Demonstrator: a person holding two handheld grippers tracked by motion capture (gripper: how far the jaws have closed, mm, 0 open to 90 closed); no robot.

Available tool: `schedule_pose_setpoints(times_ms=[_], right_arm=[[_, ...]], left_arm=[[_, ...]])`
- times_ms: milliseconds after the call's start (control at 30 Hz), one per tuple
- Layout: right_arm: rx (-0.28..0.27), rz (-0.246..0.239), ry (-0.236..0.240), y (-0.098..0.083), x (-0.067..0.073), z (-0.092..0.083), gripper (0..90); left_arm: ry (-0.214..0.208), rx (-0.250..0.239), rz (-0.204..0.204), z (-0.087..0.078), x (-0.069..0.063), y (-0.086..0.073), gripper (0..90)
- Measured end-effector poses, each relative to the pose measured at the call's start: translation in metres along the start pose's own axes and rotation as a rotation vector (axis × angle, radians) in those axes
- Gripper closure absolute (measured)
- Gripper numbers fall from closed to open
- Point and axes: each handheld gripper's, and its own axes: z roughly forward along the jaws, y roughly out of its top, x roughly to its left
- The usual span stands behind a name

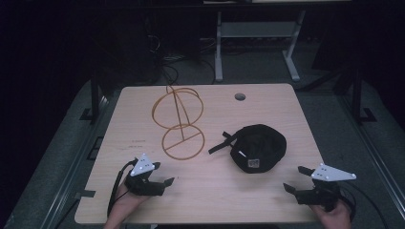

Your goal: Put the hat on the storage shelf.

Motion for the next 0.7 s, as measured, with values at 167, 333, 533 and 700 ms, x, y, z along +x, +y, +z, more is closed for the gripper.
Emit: schedule_pose_setpoints(times_ms=[167, 333, 533, 700], right_arm=[[-0.015, 0.014, -0.003, 0.0, 0.0, -0.002, 13.6], [-0.036, 0.026, -0.025, 0.004, 0.005, -0.007, 13.6], [-0.025, -0.005, -0.055, 0.011, 0.021, -0.007, 13.8], [-0.029, -0.024, -0.056, 0.009, 0.032, -0.009, 13.9]], left_arm=[[-0.012, 0.0, 0.002, 0.002, -0.004, 0.003, 22.2], [-0.033, -0.012, 0.016, 0.0, -0.012, 0.008, 22.2], [-0.074, -0.037, 0.06, -0.001, -0.027, 0.026, 21.9], [-0.113, -0.043, 0.116, 0.003, -0.041, 0.044, 21.5]])
